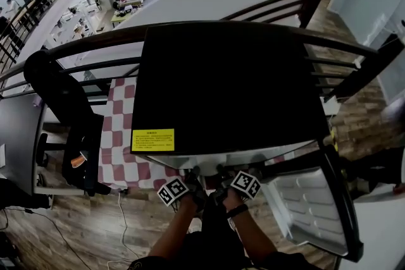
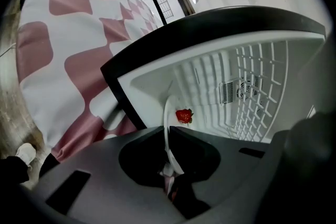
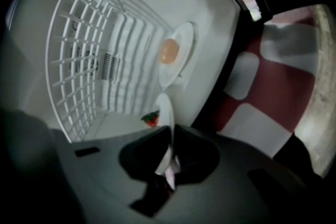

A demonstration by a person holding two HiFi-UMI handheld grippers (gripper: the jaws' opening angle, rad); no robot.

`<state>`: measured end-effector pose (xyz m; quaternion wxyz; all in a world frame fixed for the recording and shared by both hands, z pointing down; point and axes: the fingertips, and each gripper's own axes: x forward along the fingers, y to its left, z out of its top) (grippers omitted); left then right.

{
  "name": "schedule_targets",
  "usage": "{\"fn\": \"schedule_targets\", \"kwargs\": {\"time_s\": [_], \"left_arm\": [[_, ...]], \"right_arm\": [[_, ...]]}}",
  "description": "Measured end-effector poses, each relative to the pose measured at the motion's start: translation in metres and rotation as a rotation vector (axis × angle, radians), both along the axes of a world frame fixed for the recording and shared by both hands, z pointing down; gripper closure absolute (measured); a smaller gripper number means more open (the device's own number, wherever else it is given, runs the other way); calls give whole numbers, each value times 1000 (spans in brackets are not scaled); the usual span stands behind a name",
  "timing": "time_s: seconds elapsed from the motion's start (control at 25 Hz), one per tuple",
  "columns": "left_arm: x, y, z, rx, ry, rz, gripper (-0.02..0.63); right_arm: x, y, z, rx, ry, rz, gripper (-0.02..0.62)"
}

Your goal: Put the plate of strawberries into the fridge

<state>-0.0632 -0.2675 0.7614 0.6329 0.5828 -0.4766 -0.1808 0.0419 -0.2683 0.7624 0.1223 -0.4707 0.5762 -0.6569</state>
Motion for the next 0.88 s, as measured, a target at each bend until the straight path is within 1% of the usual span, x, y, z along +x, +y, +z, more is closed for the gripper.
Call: {"fn": "schedule_targets", "kwargs": {"time_s": [0.36,0.56,0.76,0.88], "left_arm": [[-3,-4,4,11,-25,-1,569],[-3,-8,3,21,-24,-1,569],[-3,-10,3,28,-25,-8,569],[-3,-10,2,16,-15,-13,569]], "right_arm": [[-2,-5,7,-8,-2,8,563],[-2,-8,7,-5,4,17,562],[-2,-12,7,-1,19,-5,561],[-2,-13,6,9,32,-7,561]]}}
